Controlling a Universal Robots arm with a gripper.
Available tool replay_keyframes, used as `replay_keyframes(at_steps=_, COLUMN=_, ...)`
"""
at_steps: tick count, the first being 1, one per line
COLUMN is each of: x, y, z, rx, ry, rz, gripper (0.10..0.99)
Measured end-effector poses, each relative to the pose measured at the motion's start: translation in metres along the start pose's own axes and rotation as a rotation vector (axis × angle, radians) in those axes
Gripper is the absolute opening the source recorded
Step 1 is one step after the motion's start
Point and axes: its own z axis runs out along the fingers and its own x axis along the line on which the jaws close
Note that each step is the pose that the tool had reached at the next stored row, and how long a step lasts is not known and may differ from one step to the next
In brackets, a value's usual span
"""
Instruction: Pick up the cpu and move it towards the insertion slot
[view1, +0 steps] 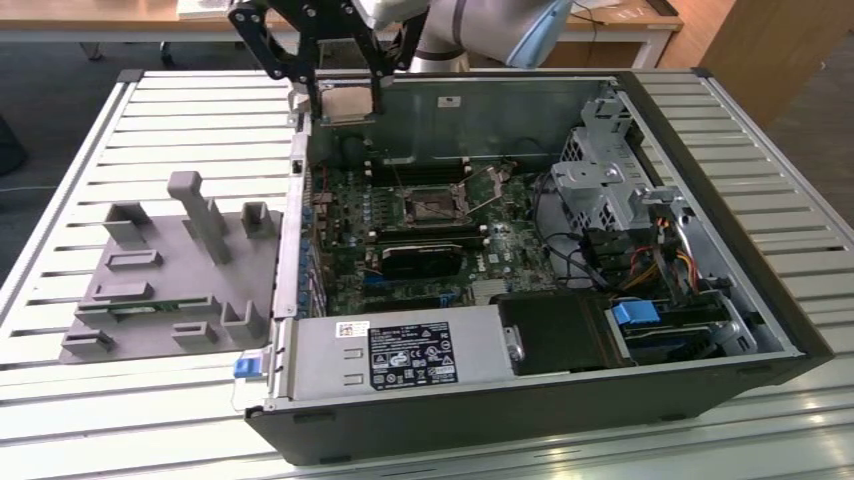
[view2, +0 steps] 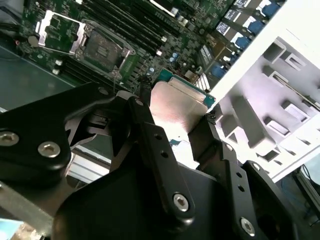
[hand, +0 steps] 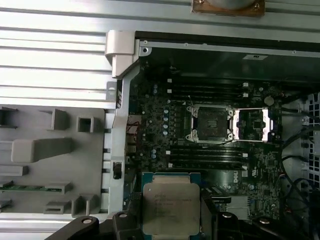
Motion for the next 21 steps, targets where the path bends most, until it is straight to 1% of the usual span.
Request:
replay_keyframes(at_steps=11, x=-0.0445, y=-0.0005, z=0.0042, rx=0.0, ry=0.0093, rz=0.001, gripper=0.541)
replay_keyframes(at_steps=17, x=-0.0626, y=0.0026, z=0.0075, rx=0.0, ry=0.0128, rz=0.001, gripper=0.541)
replay_keyframes(at_steps=21, x=-0.0725, y=0.0062, z=0.0106, rx=0.0, ry=0.0159, rz=0.001, gripper=0.541)
